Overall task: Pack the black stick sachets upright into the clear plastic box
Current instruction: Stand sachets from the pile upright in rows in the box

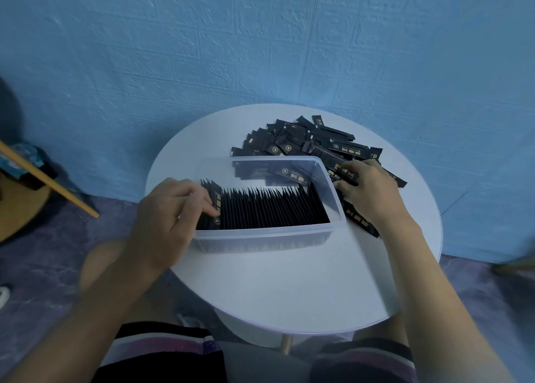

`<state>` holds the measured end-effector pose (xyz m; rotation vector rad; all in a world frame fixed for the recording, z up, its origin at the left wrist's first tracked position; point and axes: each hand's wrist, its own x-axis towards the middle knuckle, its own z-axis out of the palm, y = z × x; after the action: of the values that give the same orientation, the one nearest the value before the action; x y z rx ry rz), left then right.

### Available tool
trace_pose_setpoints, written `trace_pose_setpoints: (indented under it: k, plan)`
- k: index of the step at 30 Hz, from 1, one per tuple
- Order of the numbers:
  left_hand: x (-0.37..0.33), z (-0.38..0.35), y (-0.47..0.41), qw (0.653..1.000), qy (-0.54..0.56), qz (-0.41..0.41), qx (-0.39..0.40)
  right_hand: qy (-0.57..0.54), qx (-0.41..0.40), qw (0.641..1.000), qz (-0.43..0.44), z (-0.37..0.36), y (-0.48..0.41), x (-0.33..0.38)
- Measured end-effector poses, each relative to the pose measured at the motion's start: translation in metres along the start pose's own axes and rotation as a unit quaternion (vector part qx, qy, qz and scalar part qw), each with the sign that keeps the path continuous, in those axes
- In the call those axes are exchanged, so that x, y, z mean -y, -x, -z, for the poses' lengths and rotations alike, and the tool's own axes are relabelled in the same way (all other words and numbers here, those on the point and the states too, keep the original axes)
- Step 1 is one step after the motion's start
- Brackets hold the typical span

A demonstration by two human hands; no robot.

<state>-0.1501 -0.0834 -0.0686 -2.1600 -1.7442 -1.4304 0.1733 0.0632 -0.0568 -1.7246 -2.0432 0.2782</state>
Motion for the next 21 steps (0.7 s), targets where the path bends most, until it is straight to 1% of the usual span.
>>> trace_pose_setpoints:
  k: [2, 8, 13, 15, 17, 20, 21]
  plan:
    - [-0.001, -0.001, 0.001, 1.0, 0.006, 0.006, -0.004, 0.013, 0.01, 1.0, 0.006, -0.003, -0.006, 0.001]
    - [-0.002, -0.004, 0.002, 1.0, 0.012, 0.018, -0.012, 0.028, 0.008, 0.999, 0.018, -0.003, -0.012, 0.005]
    - [-0.003, -0.004, 0.002, 1.0, 0.009, 0.013, -0.008, 0.041, -0.042, 0.997, 0.041, 0.005, -0.012, 0.011]
    - [-0.002, -0.004, 0.002, 1.0, 0.008, 0.013, -0.009, 0.011, -0.067, 0.997, 0.031, 0.011, -0.013, 0.018]
    - [-0.002, -0.004, 0.002, 1.0, 0.007, 0.013, -0.01, -0.051, -0.098, 0.994, 0.014, 0.02, -0.012, 0.025]
    - [-0.002, -0.003, 0.003, 1.0, 0.0, 0.011, -0.006, -0.161, -0.169, 0.972, 0.006, 0.041, -0.007, 0.044]
    - [-0.003, -0.003, 0.004, 1.0, -0.002, 0.012, -0.004, -0.2, -0.181, 0.963, 0.013, 0.048, -0.002, 0.055]
